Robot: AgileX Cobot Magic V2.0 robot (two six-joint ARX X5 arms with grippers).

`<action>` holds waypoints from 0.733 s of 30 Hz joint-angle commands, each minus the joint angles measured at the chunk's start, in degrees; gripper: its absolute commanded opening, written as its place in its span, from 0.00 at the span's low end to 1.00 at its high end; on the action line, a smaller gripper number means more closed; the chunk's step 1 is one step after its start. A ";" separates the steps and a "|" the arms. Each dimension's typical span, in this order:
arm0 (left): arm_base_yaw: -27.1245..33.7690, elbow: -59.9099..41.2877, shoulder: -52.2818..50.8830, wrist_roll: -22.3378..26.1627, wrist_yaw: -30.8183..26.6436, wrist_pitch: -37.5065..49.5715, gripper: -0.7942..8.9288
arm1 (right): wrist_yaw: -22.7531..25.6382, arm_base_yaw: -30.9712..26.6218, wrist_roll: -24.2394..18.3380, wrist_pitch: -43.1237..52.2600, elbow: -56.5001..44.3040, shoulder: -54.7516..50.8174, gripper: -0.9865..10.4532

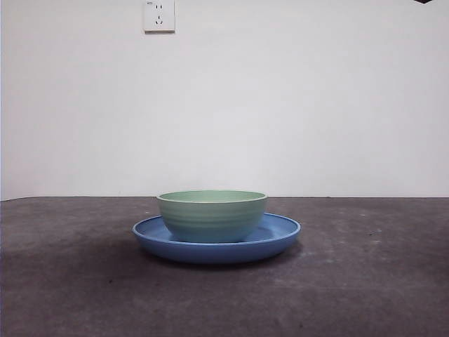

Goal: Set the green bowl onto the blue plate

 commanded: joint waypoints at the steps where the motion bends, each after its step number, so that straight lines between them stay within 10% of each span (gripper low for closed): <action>1: -0.22 0.46 0.37 0.26 0.24 0.22 0.08 | -0.11 0.33 -1.14 0.17 1.18 0.44 0.09; 22: -0.22 0.48 0.37 0.28 0.24 0.22 0.10 | -0.11 0.33 -1.79 1.53 1.18 0.44 0.09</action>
